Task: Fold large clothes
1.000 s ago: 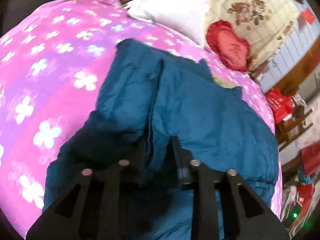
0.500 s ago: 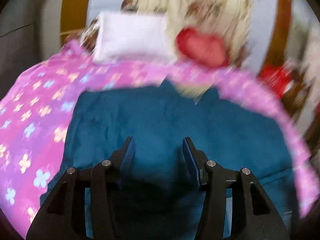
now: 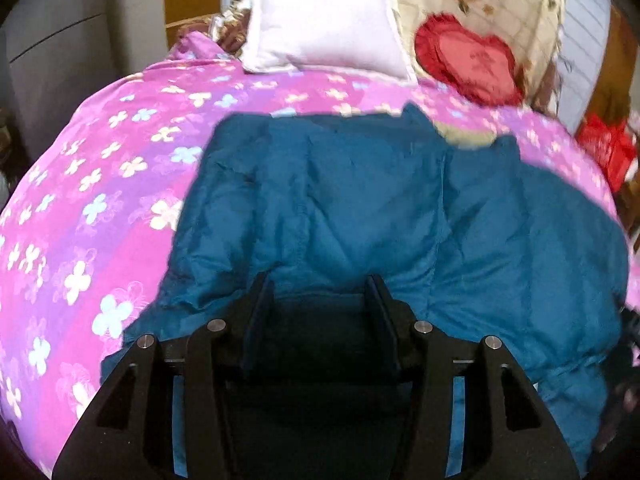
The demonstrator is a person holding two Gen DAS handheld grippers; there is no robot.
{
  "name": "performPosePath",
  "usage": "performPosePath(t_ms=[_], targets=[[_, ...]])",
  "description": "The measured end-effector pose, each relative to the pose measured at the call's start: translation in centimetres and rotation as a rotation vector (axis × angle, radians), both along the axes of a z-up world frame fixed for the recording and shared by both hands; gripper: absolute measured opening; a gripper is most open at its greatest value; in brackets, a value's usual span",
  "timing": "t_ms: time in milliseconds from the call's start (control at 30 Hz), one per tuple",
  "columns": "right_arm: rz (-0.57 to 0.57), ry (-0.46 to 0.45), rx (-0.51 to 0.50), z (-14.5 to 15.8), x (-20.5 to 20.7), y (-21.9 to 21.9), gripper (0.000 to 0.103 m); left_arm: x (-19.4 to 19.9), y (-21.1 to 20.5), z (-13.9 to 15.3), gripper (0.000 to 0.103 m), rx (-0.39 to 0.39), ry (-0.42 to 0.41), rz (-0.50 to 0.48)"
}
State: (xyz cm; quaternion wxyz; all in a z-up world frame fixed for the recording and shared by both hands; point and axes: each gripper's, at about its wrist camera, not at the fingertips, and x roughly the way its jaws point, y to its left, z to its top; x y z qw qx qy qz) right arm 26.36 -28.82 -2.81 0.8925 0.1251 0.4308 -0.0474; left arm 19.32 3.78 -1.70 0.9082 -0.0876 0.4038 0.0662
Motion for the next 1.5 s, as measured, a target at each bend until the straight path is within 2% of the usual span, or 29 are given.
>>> performPosePath(t_ms=[100,133,167,233,267,333,433,500,533,633,800,867,933,1000,1100,1133,1167,1233,1267,1300,1367,1500], targets=[[0.014,0.041,-0.022,-0.1,0.4,0.4,0.102,-0.7,0.1,2.2,0.049,-0.065,-0.101,-0.018],[-0.003,0.051,-0.029,0.4,0.5,0.4,0.102,-0.7,-0.2,2.7,0.049,-0.065,-0.125,-0.036],[-0.051,0.018,-0.034,1.4,0.3,0.3,0.102,-0.7,-0.7,2.9,0.051,-0.053,-0.143,-0.063],[-0.114,-0.091,-0.041,3.7,0.0,0.1,0.102,-0.1,-1.4,2.1,0.059,-0.029,-0.118,-0.087],[-0.117,-0.147,-0.053,4.8,0.3,0.3,0.102,0.4,-1.6,1.2,0.059,-0.006,-0.077,-0.075],[-0.098,-0.183,-0.049,5.4,1.7,0.9,0.102,1.3,-1.4,-0.7,0.06,0.021,0.009,-0.052],[-0.059,-0.128,-0.039,3.5,4.5,2.0,0.103,1.3,-1.2,-1.2,0.06,0.012,0.008,-0.051],[-0.013,-0.036,-0.137,0.8,6.3,3.5,0.103,1.3,-1.3,-1.3,0.061,0.017,0.008,-0.053],[0.001,-0.037,-0.162,0.4,6.3,3.9,0.103,1.2,-1.5,-1.3,0.062,0.019,0.006,-0.054],[0.02,0.006,-0.151,-0.2,6.3,3.5,0.103,1.2,-1.5,-1.5,0.064,0.028,0.005,-0.053],[0.032,0.017,-0.152,-0.2,5.7,3.0,0.103,1.4,-1.4,-1.7,0.067,0.007,0.017,-0.063],[0.018,0.01,-0.139,0.1,5.4,2.9,0.103,1.4,-1.4,-1.6,0.068,0.01,0.019,-0.067],[-0.027,-0.033,-0.112,1.4,4.7,2.6,0.103,1.3,-1.2,-1.3,0.068,0.004,0.013,-0.065],[-0.051,-0.1,-0.049,2.9,3.6,2.8,0.103,0.8,-0.8,-0.5,0.068,-0.023,-0.029,-0.048],[-0.027,-0.138,-0.002,3.9,2.6,4.7,0.103,-0.1,-0.5,0.9,0.068,-0.039,-0.107,-0.034],[0.012,-0.134,-0.002,3.7,2.6,6.0,0.103,-0.2,-0.4,1.2,0.068,-0.04,-0.117,-0.031],[0.067,-0.108,-0.022,3.1,2.8,7.6,0.103,-0.3,-0.3,1.2,0.068,-0.05,-0.118,-0.025],[0.154,-0.02,-0.165,1.0,3.5,10.7,0.103,0.3,-0.1,0.4,0.069,-0.061,-0.062,-0.025],[0.174,-0.015,-0.245,0.4,3.5,11.7,0.103,0.8,-0.1,-0.7,0.069,-0.058,-0.006,-0.026],[0.181,-0.028,-0.28,0.2,3.3,12.2,0.103,0.9,-0.2,-1.1,0.069,-0.055,0.005,-0.036],[0.17,-0.026,-0.254,0.1,3.4,11.8,0.103,1.0,-0.8,-1.2,0.069,-0.008,0.008,-0.044],[0.168,-0.037,-0.249,0.2,3.3,11.8,0.103,0.8,-1.1,-1.4,0.069,0.005,0.008,-0.04]])
